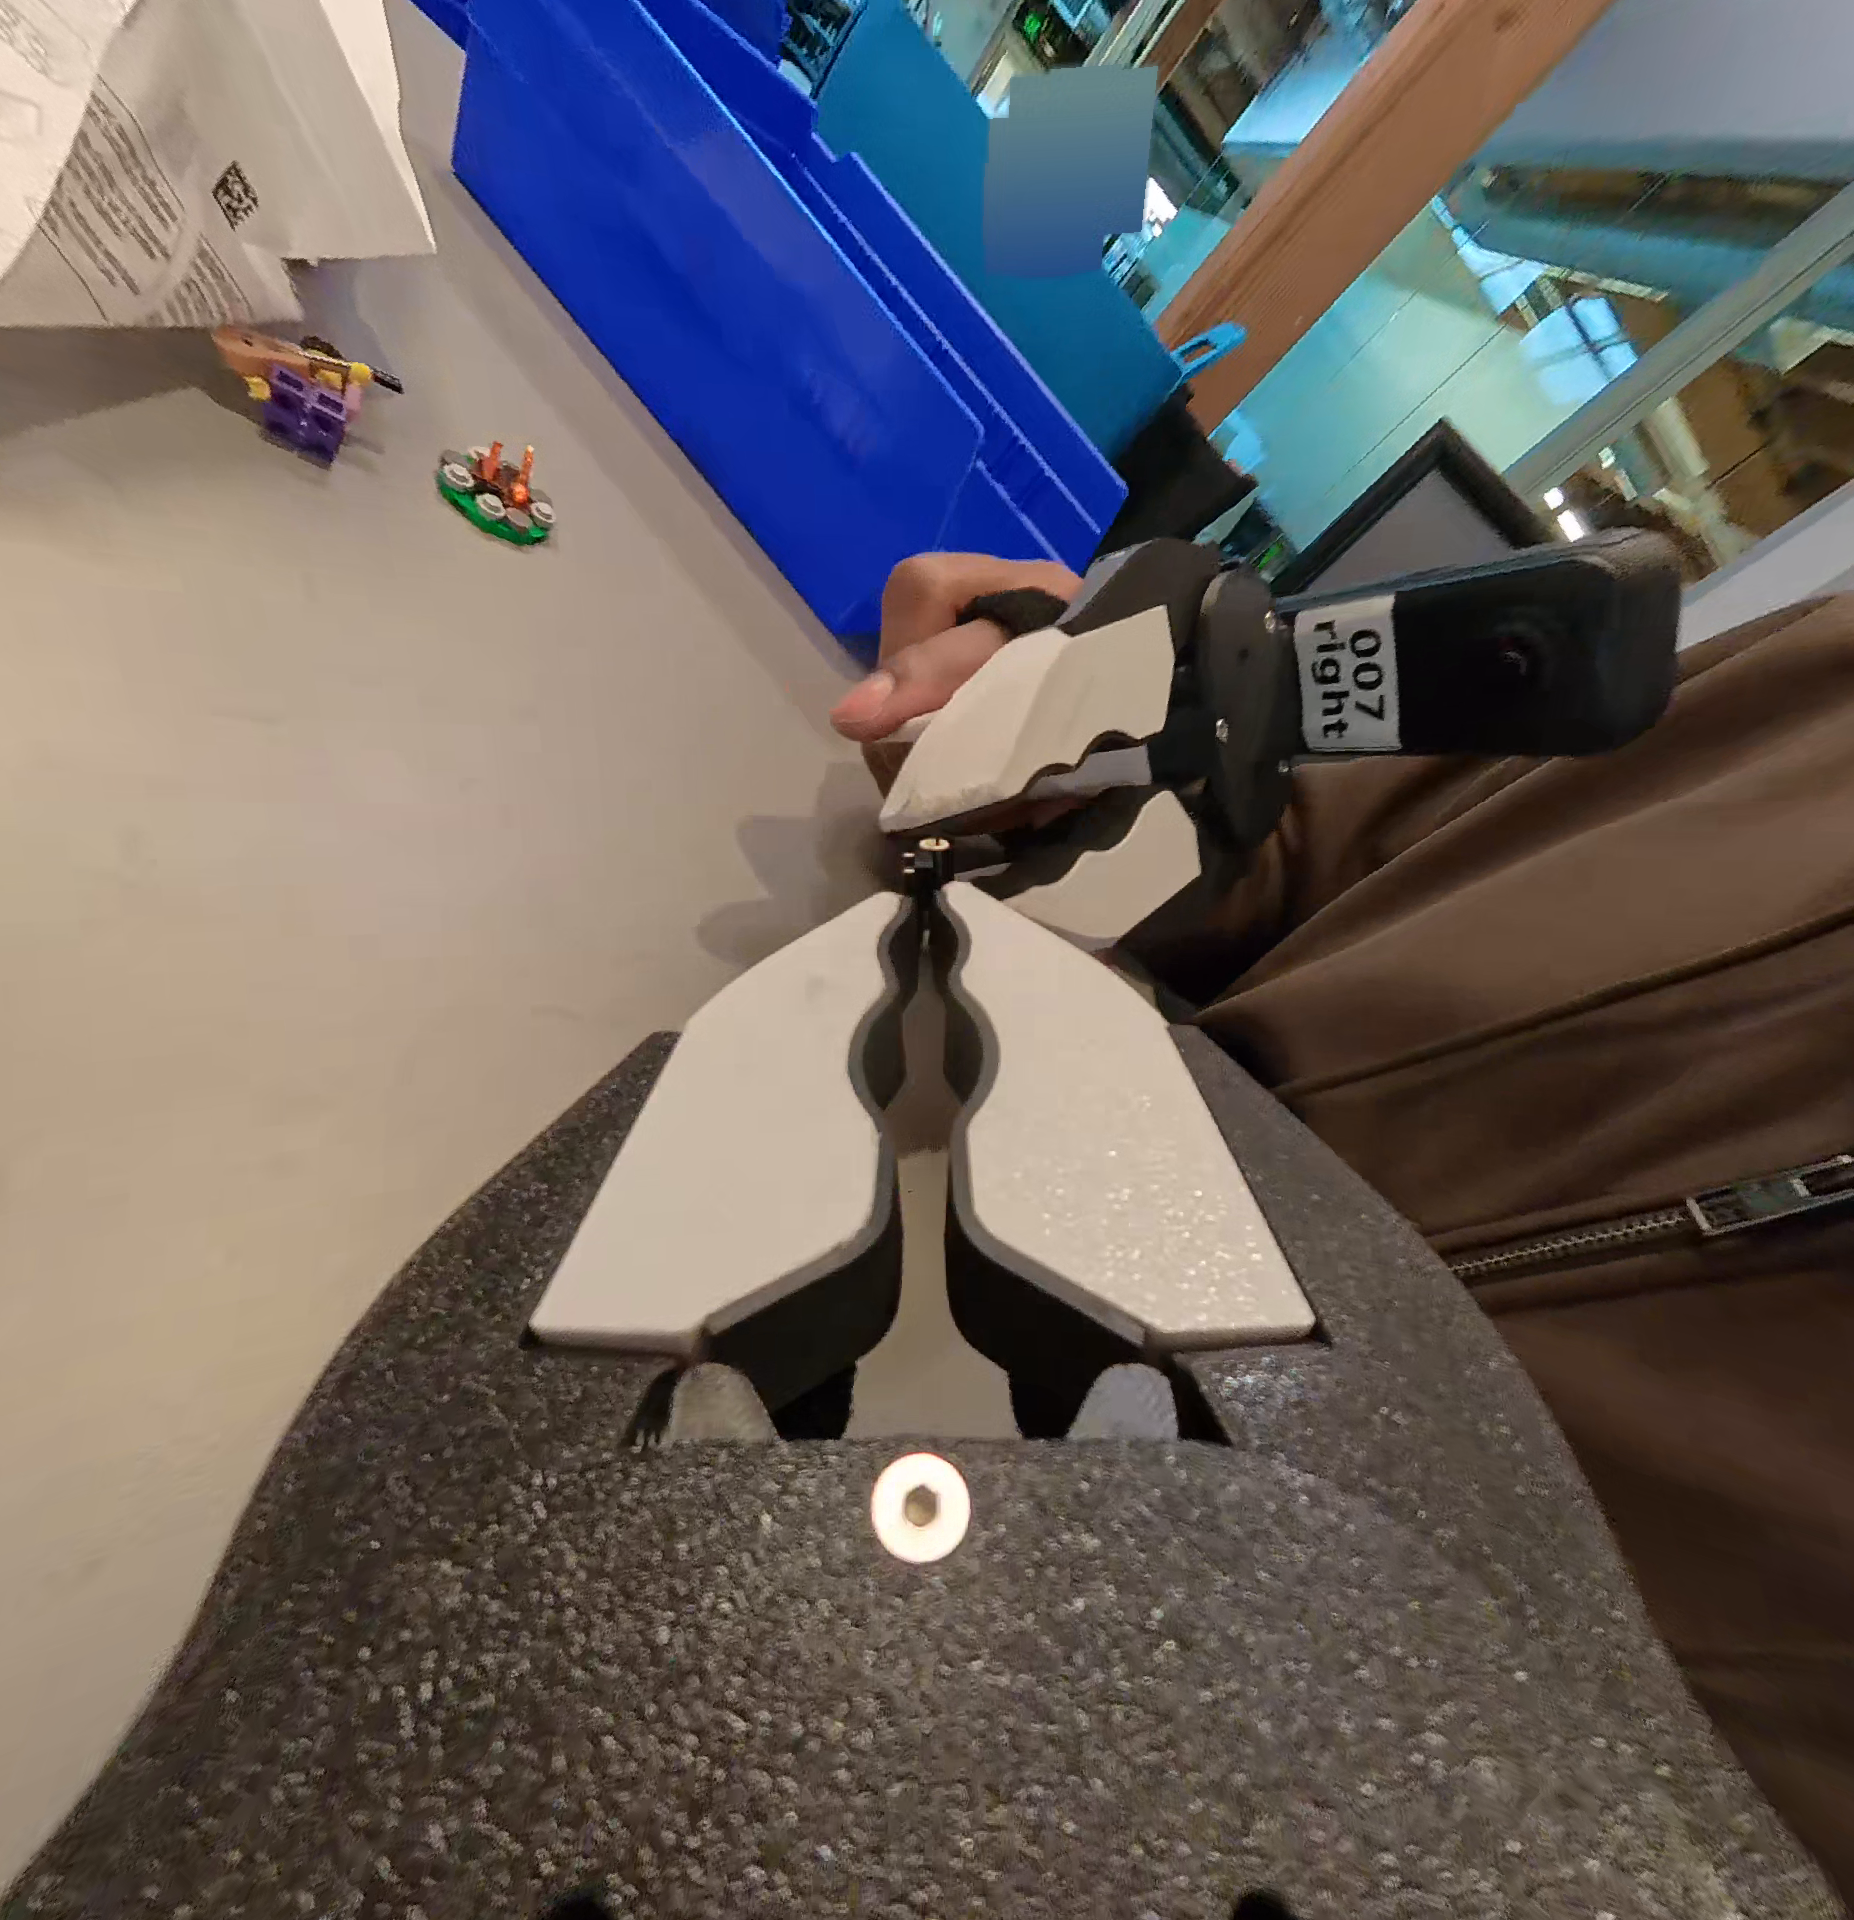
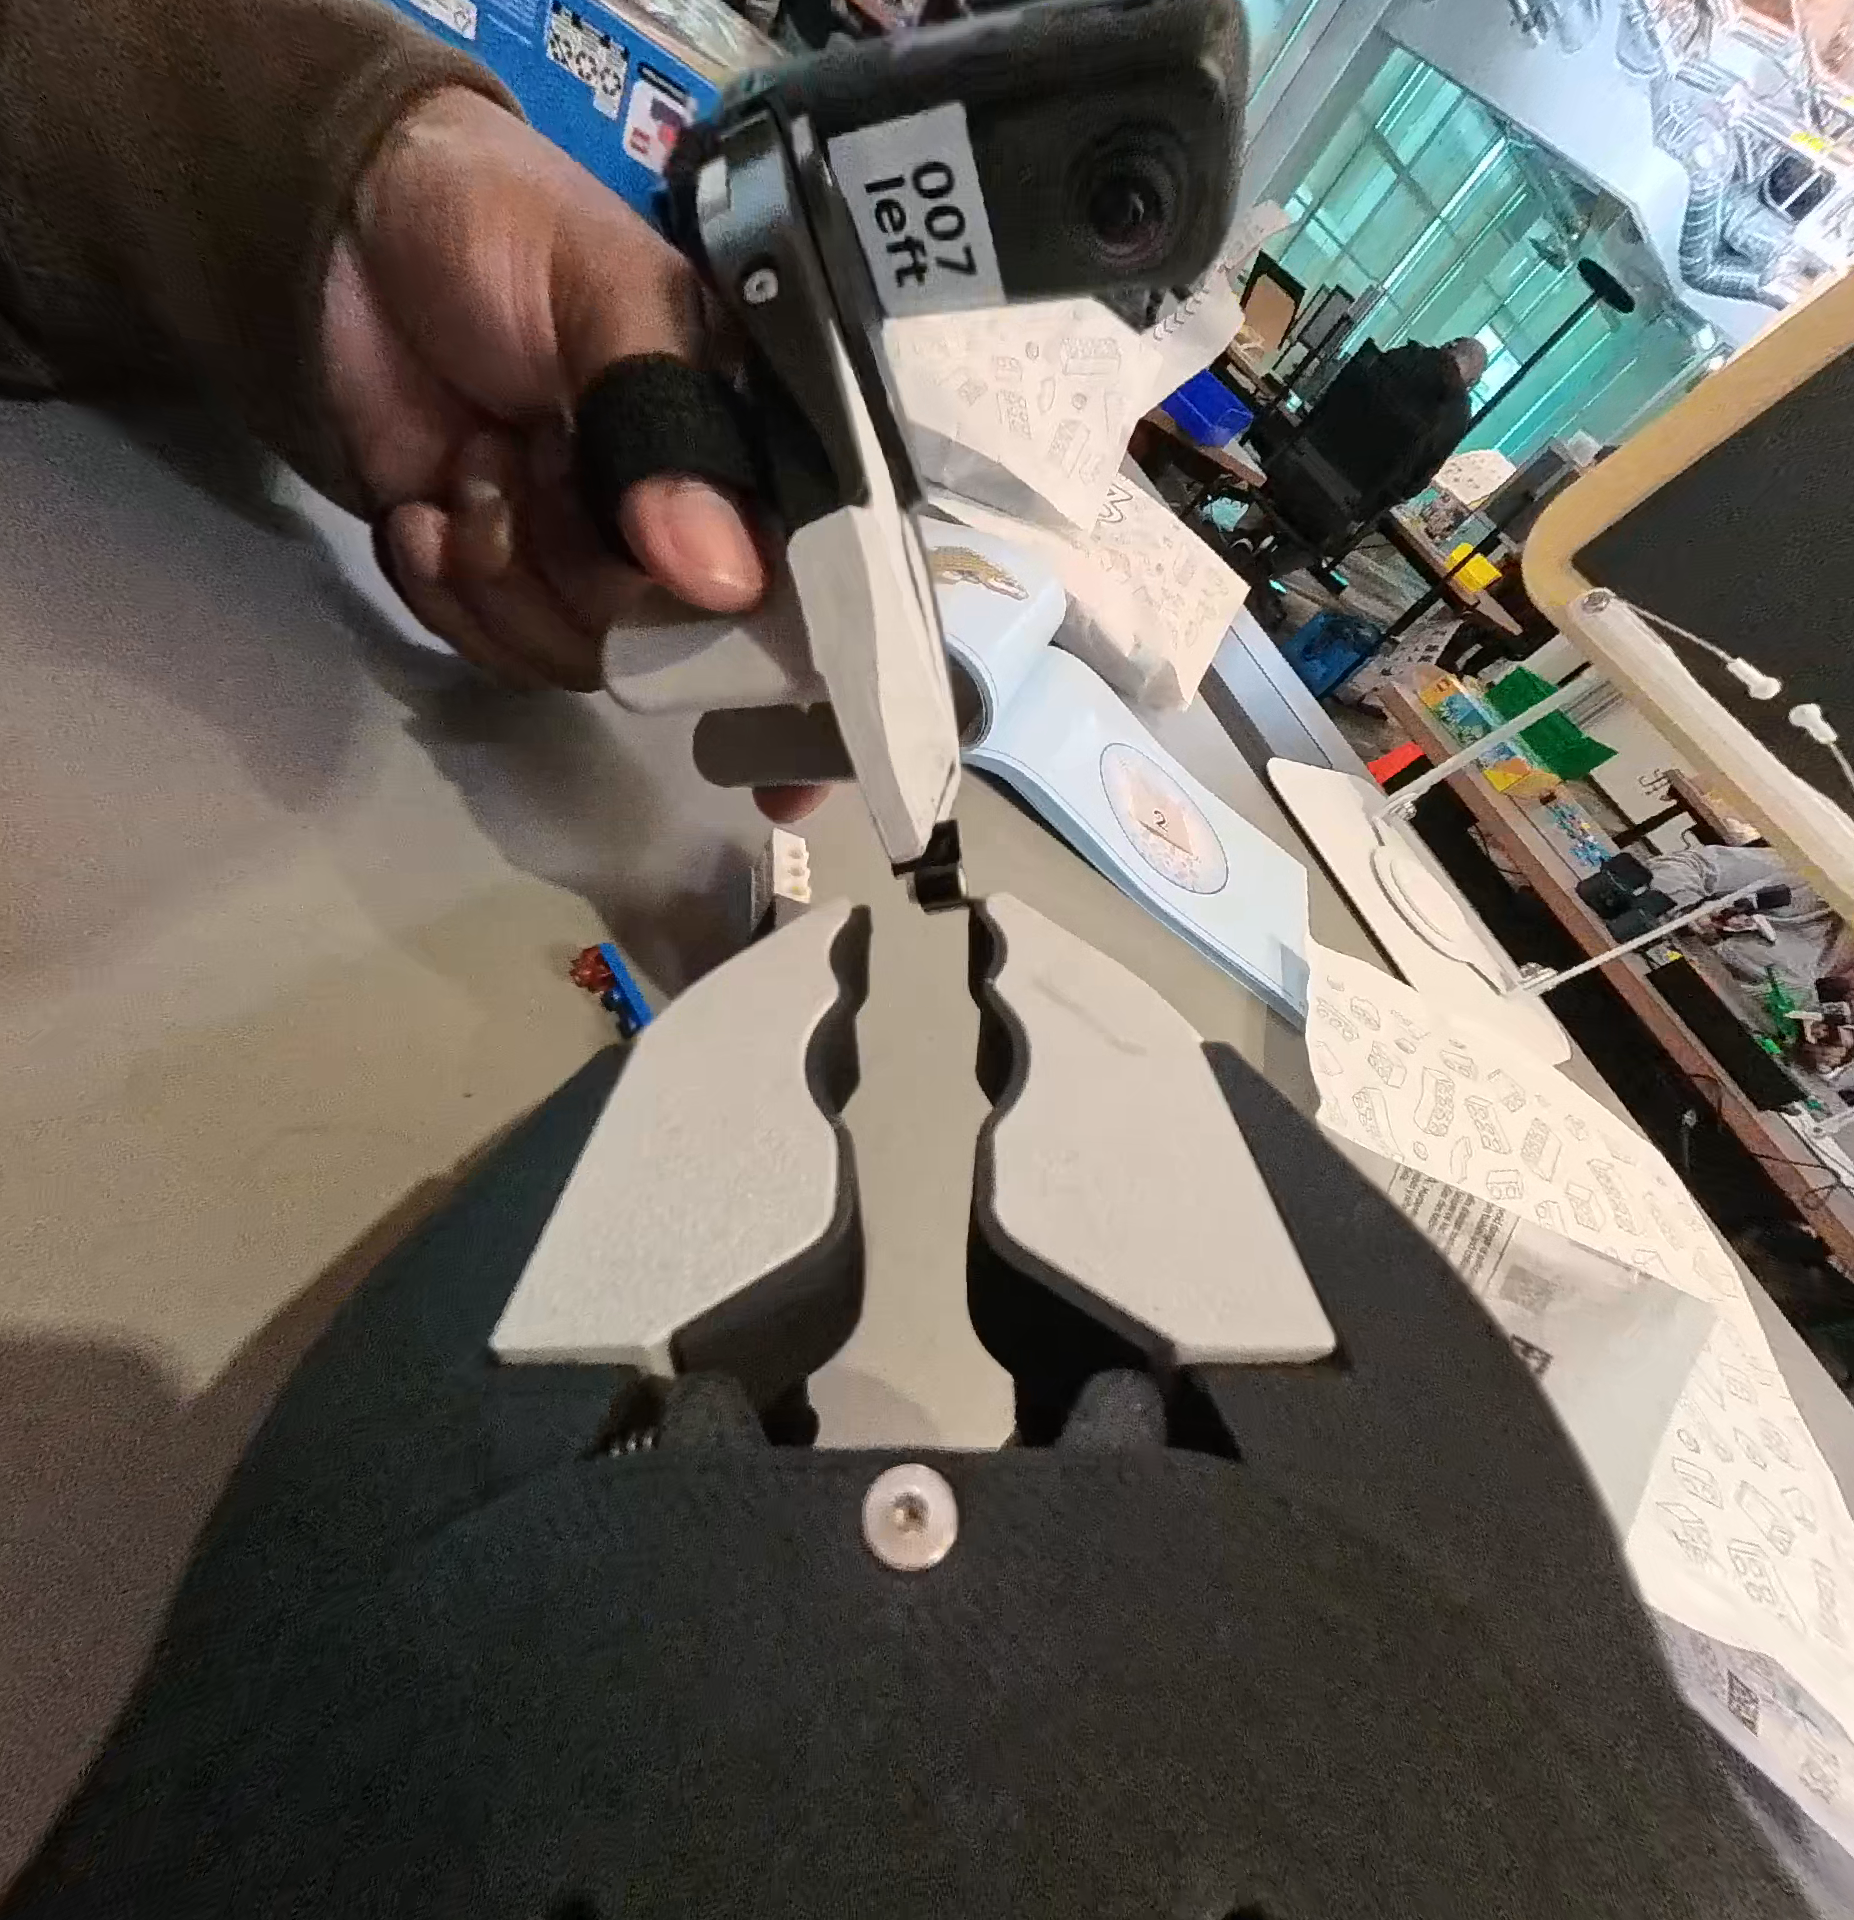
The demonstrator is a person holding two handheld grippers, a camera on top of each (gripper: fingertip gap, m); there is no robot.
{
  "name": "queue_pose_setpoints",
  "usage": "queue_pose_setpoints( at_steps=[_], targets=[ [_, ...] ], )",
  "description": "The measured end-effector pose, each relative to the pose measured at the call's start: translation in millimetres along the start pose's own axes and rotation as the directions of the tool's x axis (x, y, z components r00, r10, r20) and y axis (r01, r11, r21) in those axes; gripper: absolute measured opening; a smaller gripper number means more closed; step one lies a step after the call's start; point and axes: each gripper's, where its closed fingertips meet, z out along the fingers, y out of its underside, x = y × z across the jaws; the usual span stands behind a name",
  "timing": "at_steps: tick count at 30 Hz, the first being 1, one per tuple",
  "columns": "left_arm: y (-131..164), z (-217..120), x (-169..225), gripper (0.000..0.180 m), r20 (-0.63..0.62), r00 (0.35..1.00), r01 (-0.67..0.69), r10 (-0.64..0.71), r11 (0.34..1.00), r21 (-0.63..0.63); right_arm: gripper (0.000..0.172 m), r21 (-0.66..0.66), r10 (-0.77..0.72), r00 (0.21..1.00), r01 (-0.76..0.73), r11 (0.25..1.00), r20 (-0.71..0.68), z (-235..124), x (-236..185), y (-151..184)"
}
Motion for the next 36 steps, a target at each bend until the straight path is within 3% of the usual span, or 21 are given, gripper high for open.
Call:
queue_pose_setpoints(
  at_steps=[10, 18, 27, 31, 36],
  targets=[
    [4, 3, 6, 0.002, -0.094, 0.99, 0.107, -0.107, 0.994, -0.007, 0.01, 0.016, -0.051, 0.999, 0.051, 0.999, -0.018, -1, 1, -2],
    [6, 1, 7, 0.01, -0.107, 0.992, 0.057, -0.063, 0.997, -0.054, 0.01, 0.029, -0.052, 0.997, 0.051, 0.998, 0.052, -4, -5, -1],
    [12, 4, 16, 0.004, -0.154, 0.987, 0.036, -0.049, 0.996, -0.082, 0.01, 0.074, -0.077, 0.99, 0.069, 0.995, 0.118, -8, -16, -7],
    [-6, 2, 13, 0.004, -0.115, 0.993, 0.037, -0.031, 0.998, 0.053, 0.011, 0.067, -0.029, 0.999, 0.027, 0.997, 0.027, -7, 0, -9],
    [-34, -11, 12, 0.004, -0.084, 0.996, 0.034, -0.012, 0.961, 0.275, 0.018, 0.097, 0.263, 0.965, -0.264, 0.96, 0.022, -3, 14, -18]
  ],
)
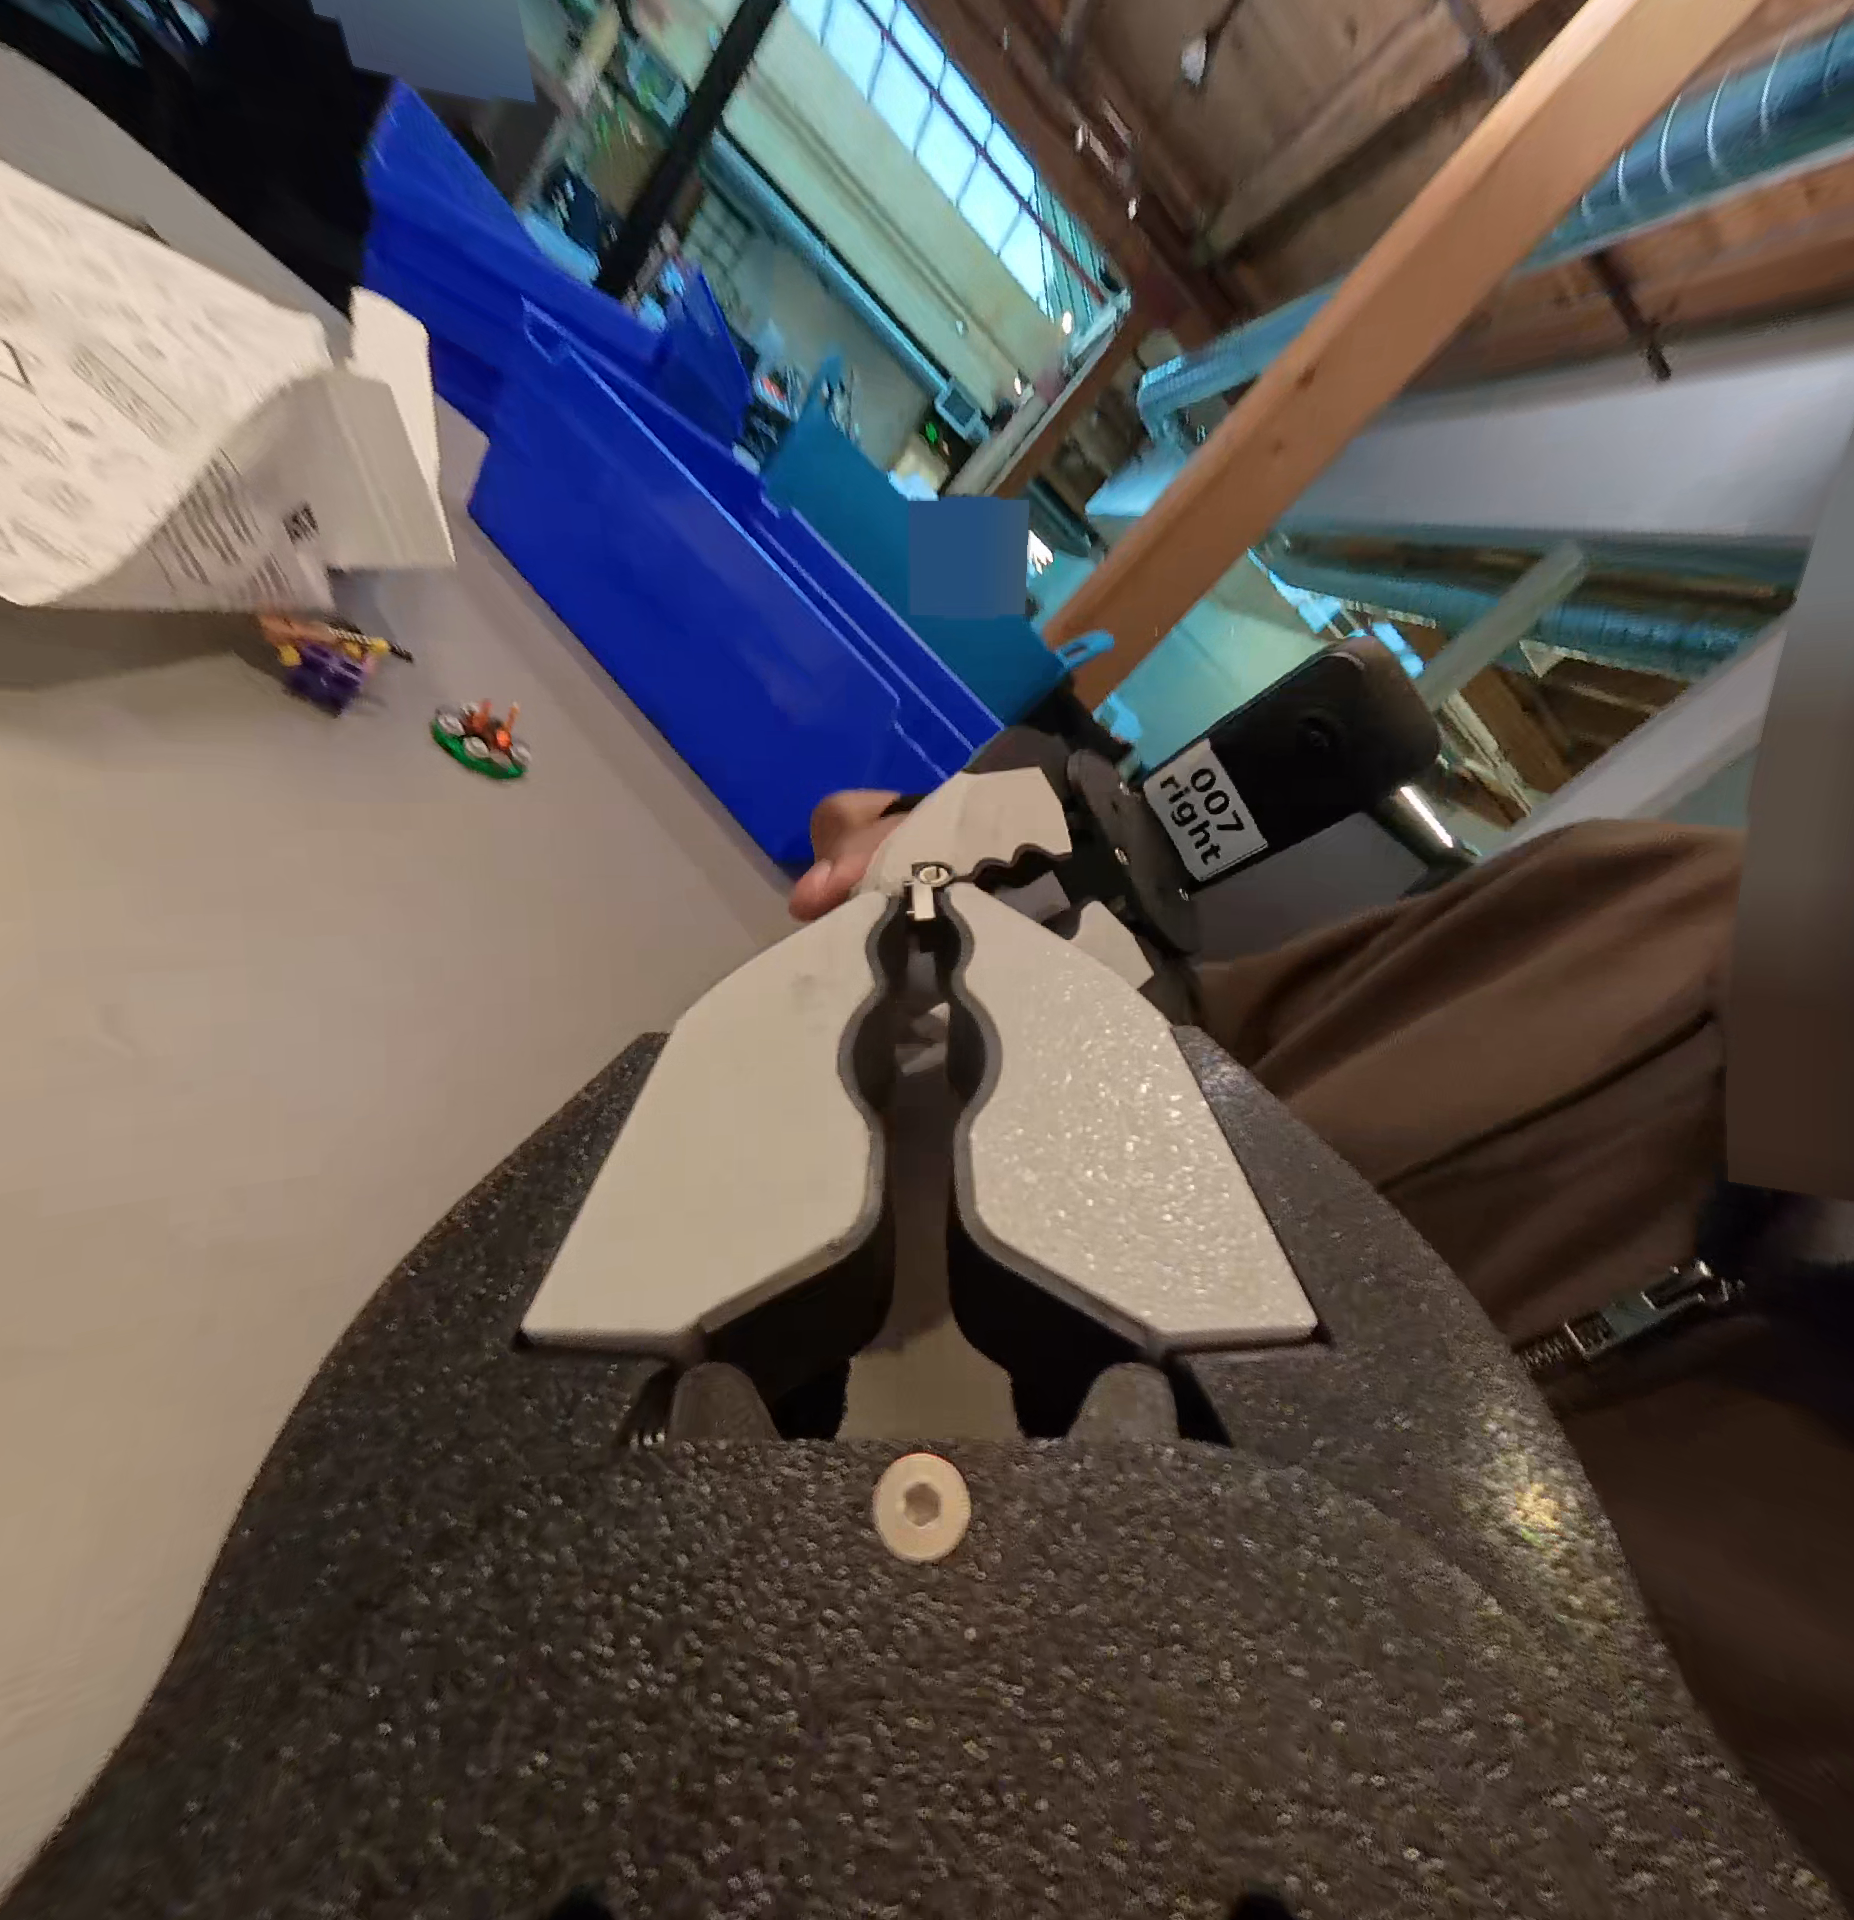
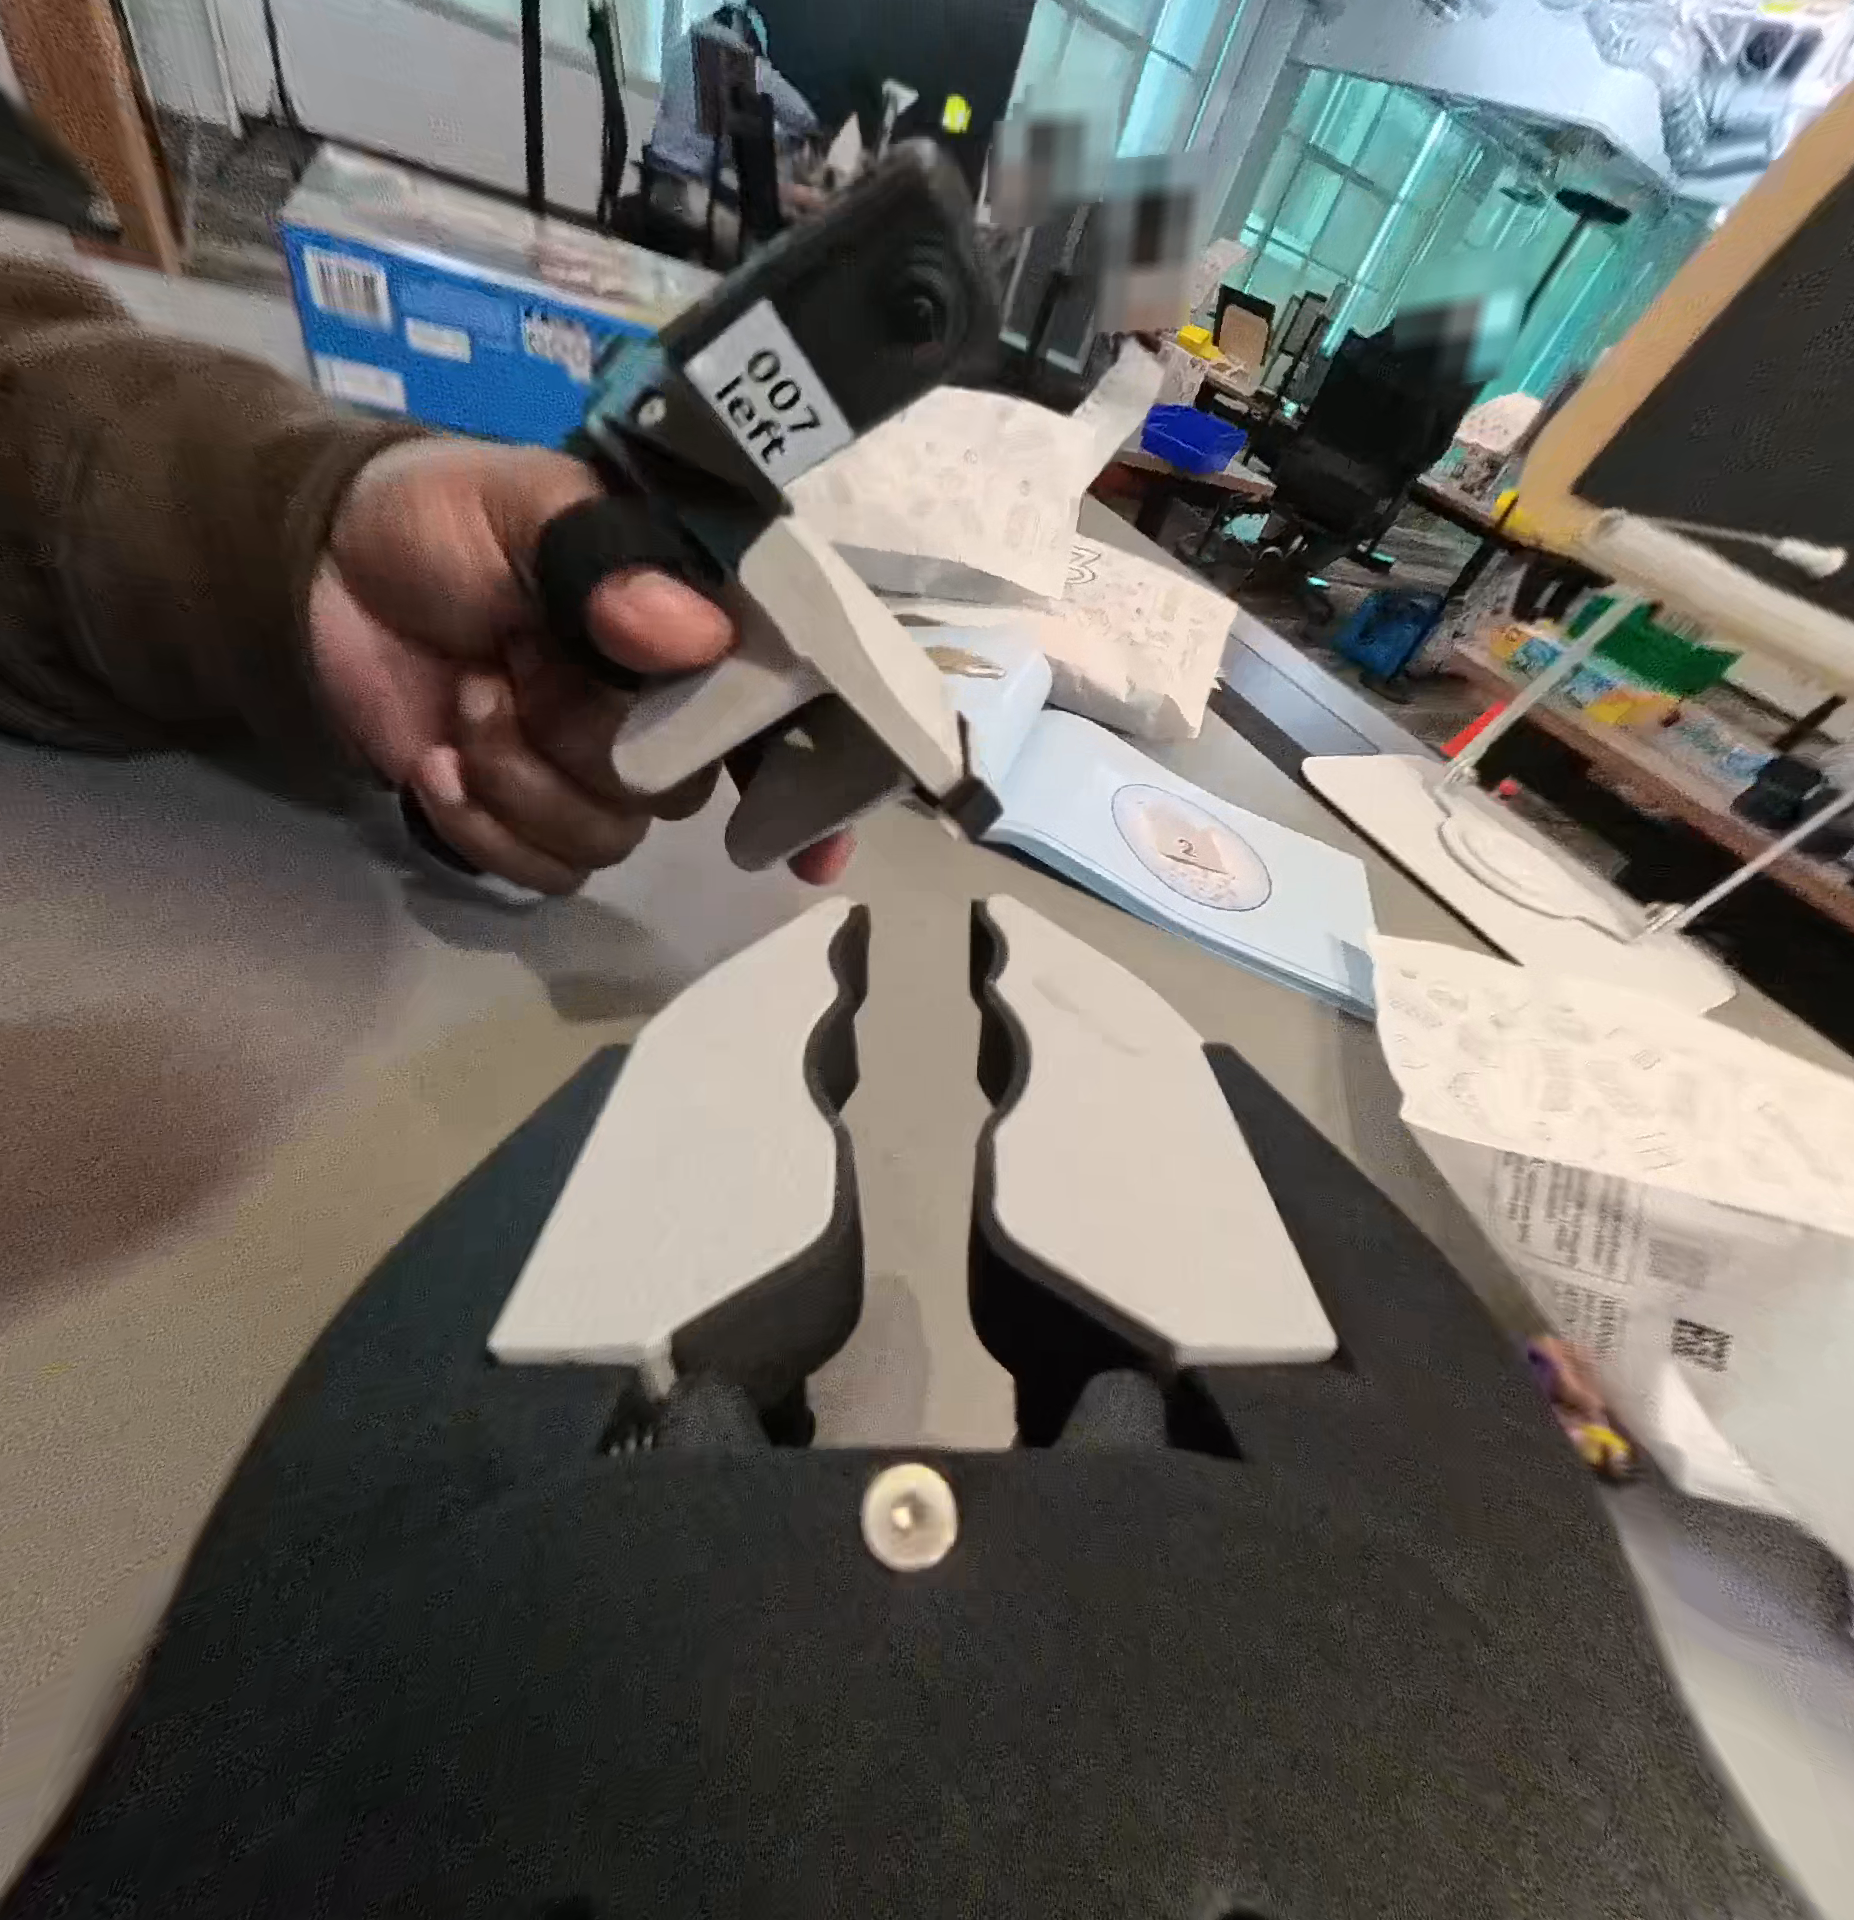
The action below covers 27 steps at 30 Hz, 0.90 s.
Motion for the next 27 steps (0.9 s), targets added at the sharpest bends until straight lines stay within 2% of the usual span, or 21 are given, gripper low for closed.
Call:
queue_pose_setpoints(
  at_steps=[3, 5, 9, 18, 27],
  targets=[
    [-9, -2, -3, 0.004, 0.027, 0.999, 0.017, -0.02, 0.994, 0.103, 0.013, 0.06, 0.146, 0.987, -0.142, 0.988, -0.065, 1, 11, -11],
    [-13, -3, -4, 0.004, 0.027, 0.998, 0.059, -0.065, 0.982, 0.177, 0.008, 0.077, 0.164, 0.979, -0.156, 0.985, -0.121, 3, 17, -14],
    [-16, -3, -4, 0.004, 0.024, 0.995, 0.085, -0.095, 0.961, 0.262, 0.008, 0.071, 0.209, 0.968, -0.201, 0.977, -0.137, 10, 12, -15],
    [-14, -5, -6, 0.005, 0.048, 0.994, 0.084, -0.101, 0.956, 0.283, 0.007, 0.106, 0.273, 0.943, -0.257, 0.961, -0.191, 12, 18, -19],
    [-10, -3, -11, 0.004, 0.152, 0.988, -0.006, -0.031, 0.971, 0.238, 0.004, 0.077, 0.25, 0.942, -0.239, 0.968, -0.224, 12, 20, -15]
  ],
)
